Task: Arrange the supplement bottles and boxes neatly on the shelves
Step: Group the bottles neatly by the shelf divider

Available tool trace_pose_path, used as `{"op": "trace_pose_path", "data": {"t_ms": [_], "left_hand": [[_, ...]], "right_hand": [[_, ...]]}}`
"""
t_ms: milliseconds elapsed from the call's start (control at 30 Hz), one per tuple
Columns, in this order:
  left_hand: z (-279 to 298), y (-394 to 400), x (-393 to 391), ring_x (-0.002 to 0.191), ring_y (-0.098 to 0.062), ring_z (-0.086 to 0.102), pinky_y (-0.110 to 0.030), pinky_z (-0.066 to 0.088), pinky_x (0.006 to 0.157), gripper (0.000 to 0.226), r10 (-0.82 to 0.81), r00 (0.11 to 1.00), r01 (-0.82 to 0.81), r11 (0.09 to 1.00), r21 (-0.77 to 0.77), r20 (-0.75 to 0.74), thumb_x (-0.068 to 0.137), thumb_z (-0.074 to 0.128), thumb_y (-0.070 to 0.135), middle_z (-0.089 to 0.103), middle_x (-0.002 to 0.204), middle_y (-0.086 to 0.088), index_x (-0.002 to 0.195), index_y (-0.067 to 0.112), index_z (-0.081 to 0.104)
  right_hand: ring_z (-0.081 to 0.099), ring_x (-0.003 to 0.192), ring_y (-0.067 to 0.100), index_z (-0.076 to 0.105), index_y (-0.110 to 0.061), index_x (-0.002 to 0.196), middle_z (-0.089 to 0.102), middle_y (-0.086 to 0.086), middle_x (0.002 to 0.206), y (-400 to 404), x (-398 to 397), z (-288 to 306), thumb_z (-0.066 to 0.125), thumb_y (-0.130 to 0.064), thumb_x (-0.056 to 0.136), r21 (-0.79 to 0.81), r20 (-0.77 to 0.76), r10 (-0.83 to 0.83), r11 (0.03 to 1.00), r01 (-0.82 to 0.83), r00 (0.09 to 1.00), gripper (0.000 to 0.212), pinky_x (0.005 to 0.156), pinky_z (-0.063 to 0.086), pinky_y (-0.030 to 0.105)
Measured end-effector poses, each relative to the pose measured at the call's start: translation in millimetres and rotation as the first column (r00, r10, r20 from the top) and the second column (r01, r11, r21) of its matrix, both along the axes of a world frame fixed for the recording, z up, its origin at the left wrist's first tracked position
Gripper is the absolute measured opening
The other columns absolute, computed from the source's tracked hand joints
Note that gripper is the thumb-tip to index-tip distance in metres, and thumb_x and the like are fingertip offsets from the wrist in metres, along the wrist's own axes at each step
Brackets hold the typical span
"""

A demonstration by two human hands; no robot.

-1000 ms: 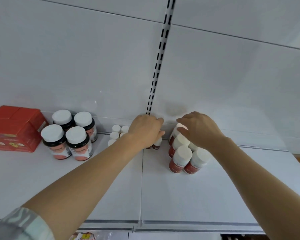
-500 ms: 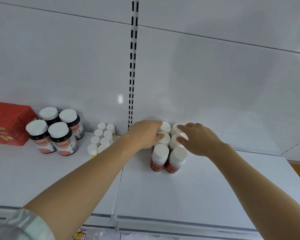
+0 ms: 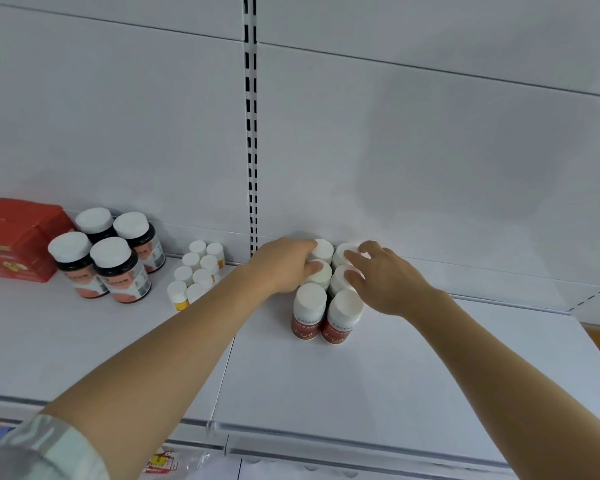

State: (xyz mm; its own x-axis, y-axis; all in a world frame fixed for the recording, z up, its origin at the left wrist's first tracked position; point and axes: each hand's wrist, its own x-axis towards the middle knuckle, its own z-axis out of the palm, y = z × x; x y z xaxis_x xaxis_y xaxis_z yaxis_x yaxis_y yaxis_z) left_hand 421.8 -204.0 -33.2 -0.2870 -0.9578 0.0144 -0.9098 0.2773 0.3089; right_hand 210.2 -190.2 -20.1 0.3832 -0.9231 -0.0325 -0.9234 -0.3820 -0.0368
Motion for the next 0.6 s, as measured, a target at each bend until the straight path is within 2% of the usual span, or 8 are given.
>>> {"op": "trace_pose_path", "data": {"t_ms": [167, 233, 400, 533, 600], "left_hand": [[0.8, 3.3, 0.6, 0.105, -0.026, 0.059, -0.033, 0.039, 0.073, 0.049, -0.008, 1.000, 0.008, 1.000, -0.029, -0.011, 0.097, 0.044, 0.051, 0.065, 0.114, 0.002, 0.141, 0.028, 0.043], [4.7, 7.6, 1.8, 0.105, -0.026, 0.060, -0.034, 0.042, 0.073, 0.048, -0.006, 1.000, 0.007, 0.997, -0.082, 0.009, 0.097, 0.044, 0.051, 0.065, 0.114, 0.002, 0.139, 0.027, 0.045], [7.6, 29.2, 9.5, 0.101, -0.022, 0.058, -0.037, 0.050, 0.077, 0.041, -0.088, 0.995, 0.074, 0.955, -0.289, -0.038, 0.095, 0.045, 0.050, 0.060, 0.108, 0.004, 0.123, 0.024, 0.058], [-3.2, 43.6, 16.2, 0.119, -0.019, 0.046, -0.039, 0.048, 0.090, 0.046, -0.201, 0.979, 0.193, 0.951, -0.243, -0.011, 0.094, 0.047, 0.052, 0.049, 0.131, 0.006, 0.130, 0.025, 0.057], [-6.7, 47.0, 17.7, 0.121, -0.021, 0.044, -0.041, 0.047, 0.093, 0.045, -0.213, 0.977, 0.211, 0.951, -0.228, 0.016, 0.094, 0.049, 0.051, 0.044, 0.136, 0.004, 0.131, 0.025, 0.056]], "right_hand": [[0.049, 0.119, 0.032, 0.038, -0.026, 0.143, 0.036, 0.005, 0.145, 3.7, -1.1, 3.5, 0.035, -0.047, 0.100, -0.007, 0.002, -0.024, 1.000, 0.024, 1.000, 0.048, 0.093, 0.048, 0.044], [0.048, 0.122, 0.029, 0.039, -0.028, 0.144, 0.036, 0.003, 0.147, 7.0, -3.1, 5.7, 0.036, -0.047, 0.100, -0.025, 0.018, -0.034, 0.999, 0.035, 0.999, 0.049, 0.094, 0.048, 0.043], [0.051, 0.117, 0.022, 0.057, -0.027, 0.132, 0.049, -0.001, 0.136, 24.0, -9.8, 10.9, 0.049, -0.048, 0.095, -0.125, 0.126, 0.038, 0.992, -0.022, 0.991, 0.044, 0.085, 0.050, 0.036], [0.052, 0.114, 0.024, 0.060, -0.023, 0.131, 0.054, 0.002, 0.131, 38.6, -12.0, 4.5, 0.055, -0.046, 0.093, -0.135, 0.128, 0.125, 0.985, -0.108, 0.984, 0.045, 0.086, 0.048, 0.035], [0.050, 0.116, 0.025, 0.058, -0.022, 0.132, 0.052, 0.002, 0.132, 43.1, -11.2, 1.1, 0.054, -0.046, 0.093, -0.125, 0.136, 0.119, 0.987, -0.102, 0.984, 0.045, 0.088, 0.048, 0.037]]}}
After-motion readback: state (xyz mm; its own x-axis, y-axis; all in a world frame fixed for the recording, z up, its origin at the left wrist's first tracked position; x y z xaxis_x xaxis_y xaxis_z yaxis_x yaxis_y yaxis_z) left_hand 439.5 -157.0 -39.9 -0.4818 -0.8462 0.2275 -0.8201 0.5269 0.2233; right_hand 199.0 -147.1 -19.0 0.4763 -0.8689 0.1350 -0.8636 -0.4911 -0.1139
